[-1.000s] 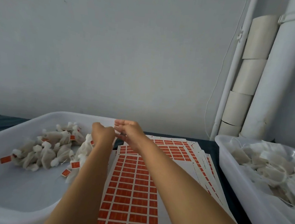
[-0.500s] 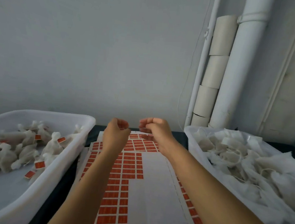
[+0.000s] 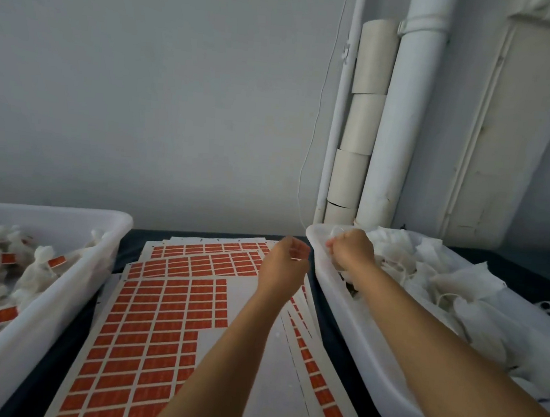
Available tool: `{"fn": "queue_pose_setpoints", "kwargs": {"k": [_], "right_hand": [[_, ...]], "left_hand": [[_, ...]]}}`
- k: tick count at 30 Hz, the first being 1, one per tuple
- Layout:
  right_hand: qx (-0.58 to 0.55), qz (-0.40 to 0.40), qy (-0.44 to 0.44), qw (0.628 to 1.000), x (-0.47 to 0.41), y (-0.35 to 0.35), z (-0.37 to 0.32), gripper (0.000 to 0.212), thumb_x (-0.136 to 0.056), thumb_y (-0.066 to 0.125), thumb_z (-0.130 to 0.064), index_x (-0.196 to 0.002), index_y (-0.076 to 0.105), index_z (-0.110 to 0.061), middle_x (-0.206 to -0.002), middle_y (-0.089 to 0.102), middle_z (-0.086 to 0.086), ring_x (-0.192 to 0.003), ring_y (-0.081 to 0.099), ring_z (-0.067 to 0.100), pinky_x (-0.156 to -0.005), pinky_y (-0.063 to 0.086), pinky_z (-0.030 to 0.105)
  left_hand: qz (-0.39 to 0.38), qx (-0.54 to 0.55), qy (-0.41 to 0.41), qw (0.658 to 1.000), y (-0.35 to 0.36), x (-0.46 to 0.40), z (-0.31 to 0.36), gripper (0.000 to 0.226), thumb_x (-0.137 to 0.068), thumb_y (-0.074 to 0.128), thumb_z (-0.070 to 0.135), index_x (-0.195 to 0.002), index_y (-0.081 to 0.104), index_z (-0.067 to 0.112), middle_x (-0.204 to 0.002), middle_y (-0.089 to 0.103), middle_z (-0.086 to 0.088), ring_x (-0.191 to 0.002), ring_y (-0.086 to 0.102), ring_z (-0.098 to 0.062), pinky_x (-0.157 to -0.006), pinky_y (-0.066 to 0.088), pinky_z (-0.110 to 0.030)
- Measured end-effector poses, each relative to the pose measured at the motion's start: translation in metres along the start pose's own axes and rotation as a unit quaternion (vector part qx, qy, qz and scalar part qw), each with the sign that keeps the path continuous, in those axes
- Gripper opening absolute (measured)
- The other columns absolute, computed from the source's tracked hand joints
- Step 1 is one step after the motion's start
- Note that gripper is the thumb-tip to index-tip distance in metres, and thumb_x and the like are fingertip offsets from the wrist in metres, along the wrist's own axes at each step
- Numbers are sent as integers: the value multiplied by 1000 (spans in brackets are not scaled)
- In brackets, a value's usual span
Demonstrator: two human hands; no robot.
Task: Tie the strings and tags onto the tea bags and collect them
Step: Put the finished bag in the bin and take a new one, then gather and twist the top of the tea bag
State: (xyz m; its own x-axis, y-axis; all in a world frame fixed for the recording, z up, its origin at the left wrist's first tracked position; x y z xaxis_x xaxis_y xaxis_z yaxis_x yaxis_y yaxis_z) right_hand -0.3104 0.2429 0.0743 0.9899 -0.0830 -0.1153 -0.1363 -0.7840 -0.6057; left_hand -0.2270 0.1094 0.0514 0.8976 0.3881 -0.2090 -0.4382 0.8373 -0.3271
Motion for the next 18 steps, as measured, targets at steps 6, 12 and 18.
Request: {"fn": "queue_pose_setpoints", "kwargs": {"k": [6, 12, 18], "right_hand": [[310, -1, 3, 951, 1, -3, 44, 45, -92, 48, -26, -134, 38, -14, -135, 39, 16, -126, 34, 36, -104, 33, 48], [451, 45, -7, 892, -1, -14, 47, 35, -85, 54, -25, -120, 51, -25, -131, 37, 7, -124, 29, 28, -102, 27, 41], [392, 42, 12, 919, -2, -13, 58, 40, -87, 57, -18, -125, 48, -13, -128, 38, 13, -120, 36, 31, -89, 42, 37]], "left_hand": [[-39, -15, 2, 999, 18, 5, -3, 26, -90, 55, 3, -107, 61, 21, -113, 63, -1, -94, 61, -15, -74, 54, -25], [-52, -21, 0, 998, 17, 7, -11, 26, -91, 53, 5, -110, 64, 19, -118, 63, 0, -99, 60, -16, -83, 54, -29], [-53, -21, 5, 998, 16, 7, -14, 24, -93, 52, 8, -113, 65, 17, -118, 62, -1, -93, 57, -11, -68, 45, -17]]}}
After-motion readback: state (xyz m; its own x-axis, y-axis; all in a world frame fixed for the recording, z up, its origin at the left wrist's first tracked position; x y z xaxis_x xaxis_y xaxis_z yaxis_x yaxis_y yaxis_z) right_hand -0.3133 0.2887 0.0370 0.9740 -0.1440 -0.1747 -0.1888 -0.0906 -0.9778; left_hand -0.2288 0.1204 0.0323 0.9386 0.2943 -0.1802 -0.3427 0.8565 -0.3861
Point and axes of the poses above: each hand's wrist, its own x-axis away from the middle knuckle, its own y-axis out of the palm, z = x × y, the point moved 8 cm from there along -x, towards the middle knuckle
